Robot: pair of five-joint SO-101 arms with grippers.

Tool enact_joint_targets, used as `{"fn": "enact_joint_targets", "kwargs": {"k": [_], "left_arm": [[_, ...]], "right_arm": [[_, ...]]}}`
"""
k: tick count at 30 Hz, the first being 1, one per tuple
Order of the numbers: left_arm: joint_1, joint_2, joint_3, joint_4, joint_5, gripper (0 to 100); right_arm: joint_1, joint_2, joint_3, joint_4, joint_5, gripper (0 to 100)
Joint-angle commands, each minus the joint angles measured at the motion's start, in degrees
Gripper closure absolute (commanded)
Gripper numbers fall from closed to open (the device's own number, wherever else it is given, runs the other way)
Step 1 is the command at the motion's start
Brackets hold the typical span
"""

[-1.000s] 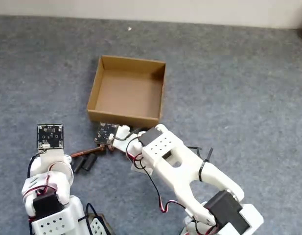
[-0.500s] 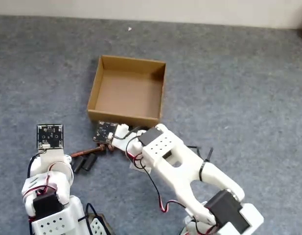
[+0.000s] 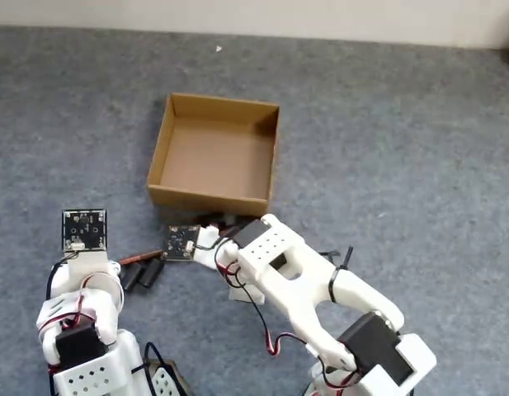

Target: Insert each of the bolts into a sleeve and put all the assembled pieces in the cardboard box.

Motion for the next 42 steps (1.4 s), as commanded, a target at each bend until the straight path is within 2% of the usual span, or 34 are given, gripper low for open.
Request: {"fn": "enact_joint_targets", "kwargs": {"k": [1,7,13,23,26,28,35,42], "left_arm": [[-0.66,-0.4,-1.89,-0.09,-0.53,100],[-0.66,-0.4,-1.89,-0.09,-0.53,100],[-0.66,-0.4,-1.89,-0.09,-0.53,100],[-0.66,-0.4,-1.89,-0.09,-0.53,100],[-0.66,-0.4,-1.89,-0.09,-0.53,100],[-0.66,-0.4,-1.89,-0.09,-0.53,100],[0.04,-0.4,-2.68,-0.18,-0.53,100],[8.84,0.13,-11.82,1.23,-7.65,100]], "right_arm": [[0.57,-0.57,-0.31,-0.57,0.26,86.6],[0.22,-0.48,3.74,-7.43,0.18,94.6],[0.22,-0.48,3.82,-7.6,-7.21,94.7],[0.22,-0.48,3.65,-7.69,-11.87,95.2],[0.4,-1.01,3.65,-7.25,-11.96,99.8],[0.92,-2.24,3.47,-4.97,-14.33,99.2],[7.08,-21.49,2.15,3.3,-22.07,99.5],[15.78,-39.87,4.97,9.01,-28.75,99.5]]}}
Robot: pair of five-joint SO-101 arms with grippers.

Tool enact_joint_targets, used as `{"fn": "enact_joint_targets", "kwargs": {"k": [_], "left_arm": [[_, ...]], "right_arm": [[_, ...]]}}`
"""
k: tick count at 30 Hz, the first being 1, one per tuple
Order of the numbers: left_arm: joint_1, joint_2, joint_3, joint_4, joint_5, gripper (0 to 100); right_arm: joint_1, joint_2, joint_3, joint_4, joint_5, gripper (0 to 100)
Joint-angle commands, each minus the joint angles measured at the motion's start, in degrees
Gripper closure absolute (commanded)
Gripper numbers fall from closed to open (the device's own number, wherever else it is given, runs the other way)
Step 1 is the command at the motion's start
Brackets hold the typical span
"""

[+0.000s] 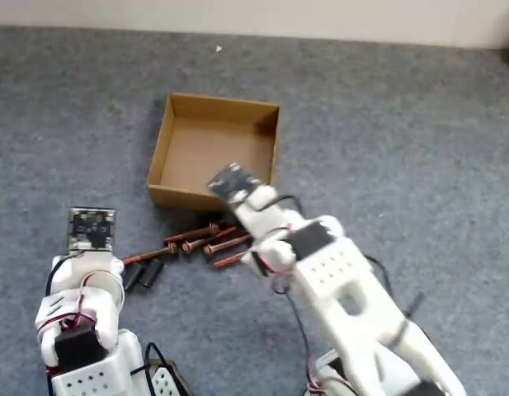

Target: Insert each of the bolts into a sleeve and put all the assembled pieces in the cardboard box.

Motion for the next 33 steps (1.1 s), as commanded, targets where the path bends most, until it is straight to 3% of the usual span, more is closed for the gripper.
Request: {"fn": "enact_joint_targets", "kwargs": {"k": [1,6,14,18,33], "left_arm": [[6.46,0.13,-9.01,1.85,-4.04,100],[13.05,5.41,-15.16,5.45,-5.8,95],[24.75,32.75,-26.15,5.27,-9.67,94],[29.49,43.21,-30.9,5.1,-9.67,85],[38.11,76.88,-37.49,-15.03,-12.84,85]], "right_arm": [[5.76,-9.19,1.8,1.45,-3.78,99.5],[11.3,-13.41,8.75,-3.91,-8.44,99.5],[17.36,-14.11,17.71,-15.6,-13.89,99.5],[20.0,-13.93,18.68,-18.24,-16.18,99.5],[21.67,-13.85,20.62,-21.23,-16.62,99.5]]}}
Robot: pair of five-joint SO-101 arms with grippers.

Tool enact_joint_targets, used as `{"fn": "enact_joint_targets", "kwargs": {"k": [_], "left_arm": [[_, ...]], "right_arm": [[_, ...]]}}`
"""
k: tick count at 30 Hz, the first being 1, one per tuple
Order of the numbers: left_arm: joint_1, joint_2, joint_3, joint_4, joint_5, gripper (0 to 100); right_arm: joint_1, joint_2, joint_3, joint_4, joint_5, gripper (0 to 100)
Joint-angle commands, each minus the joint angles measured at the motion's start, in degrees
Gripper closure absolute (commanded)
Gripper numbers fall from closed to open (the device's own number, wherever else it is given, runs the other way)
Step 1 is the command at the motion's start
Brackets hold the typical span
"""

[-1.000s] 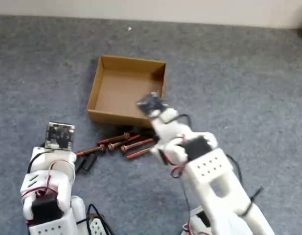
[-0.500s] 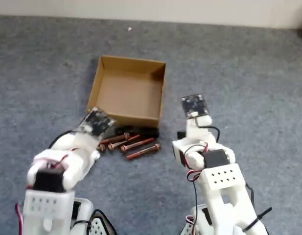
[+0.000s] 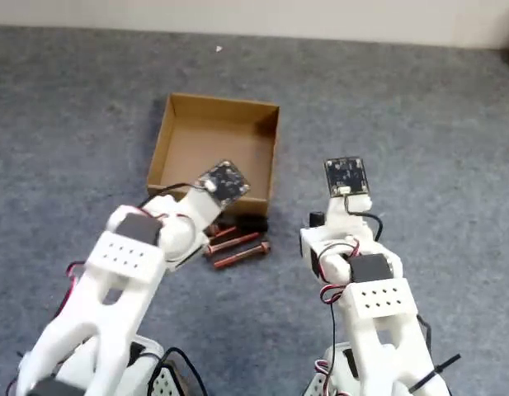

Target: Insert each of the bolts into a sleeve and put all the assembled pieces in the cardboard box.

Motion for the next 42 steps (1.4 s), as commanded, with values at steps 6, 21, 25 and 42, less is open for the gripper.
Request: {"fn": "enact_joint_targets", "kwargs": {"k": [6,21,25,42], "left_arm": [[2.68,15.25,-6.11,-8.62,-0.79,85],[2.68,23.34,-5.93,-16.79,-0.44,96],[2.68,20.88,-5.85,-16.53,-0.44,99],[2.24,-14.99,3.82,-8.53,3.6,100]], "right_arm": [[1.01,-1.45,-0.57,-1.89,-0.44,99.5],[0.92,-1.36,-0.57,-1.89,-0.35,99.5],[0.92,-1.36,-0.48,-1.89,-0.35,99.5],[0.66,-4.88,-1.1,5.32,-0.35,99.5]]}}
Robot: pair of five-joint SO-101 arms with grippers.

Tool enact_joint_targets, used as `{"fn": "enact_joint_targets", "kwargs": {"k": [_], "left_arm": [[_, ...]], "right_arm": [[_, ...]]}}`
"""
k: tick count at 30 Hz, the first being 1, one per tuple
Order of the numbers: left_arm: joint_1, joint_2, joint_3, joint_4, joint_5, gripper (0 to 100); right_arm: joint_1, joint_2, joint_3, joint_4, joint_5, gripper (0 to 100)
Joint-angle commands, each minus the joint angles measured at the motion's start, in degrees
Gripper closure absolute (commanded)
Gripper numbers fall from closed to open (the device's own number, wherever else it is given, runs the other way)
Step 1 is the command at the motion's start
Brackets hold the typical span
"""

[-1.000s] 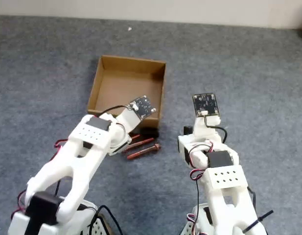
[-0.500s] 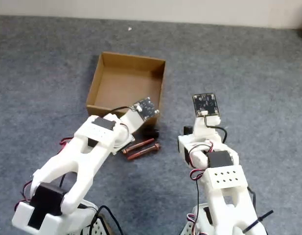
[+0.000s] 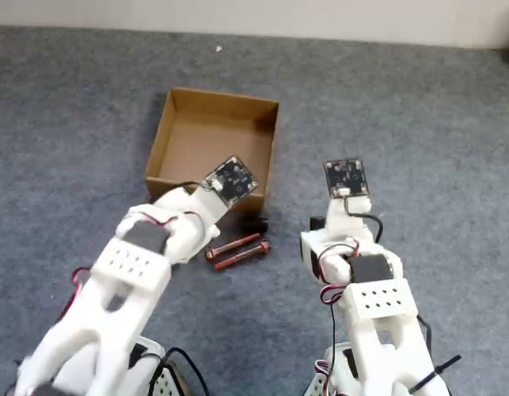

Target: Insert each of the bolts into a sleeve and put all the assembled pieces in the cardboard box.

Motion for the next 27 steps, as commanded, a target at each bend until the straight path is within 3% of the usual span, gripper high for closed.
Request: {"fn": "enact_joint_targets", "kwargs": {"k": [1,4,8,16,22,27], "left_arm": [[0.04,-15.16,-0.57,5.98,0.35,100],[0.04,-24.48,-0.57,8.18,2.37,100],[0.13,-35.38,-0.57,8.53,10.99,100],[0.31,-50.51,-0.31,6.59,24.35,100],[0.48,-55.43,-0.31,0.79,35.43,100],[0.48,-55.6,-0.22,-1.85,41.32,100]], "right_arm": [[0.66,-5.93,-1.19,2.24,-0.35,99.5],[0.66,-13.05,-0.84,2.24,-0.35,99.5],[-0.48,-21.49,-0.75,2.24,-0.35,99.5],[-12.26,-29.32,-1.01,1.89,2.02,99.5],[-22.46,-29.93,-1.01,-2.15,2.02,99.5],[-26.33,-29.93,-0.57,-6.2,2.11,99.5]]}}
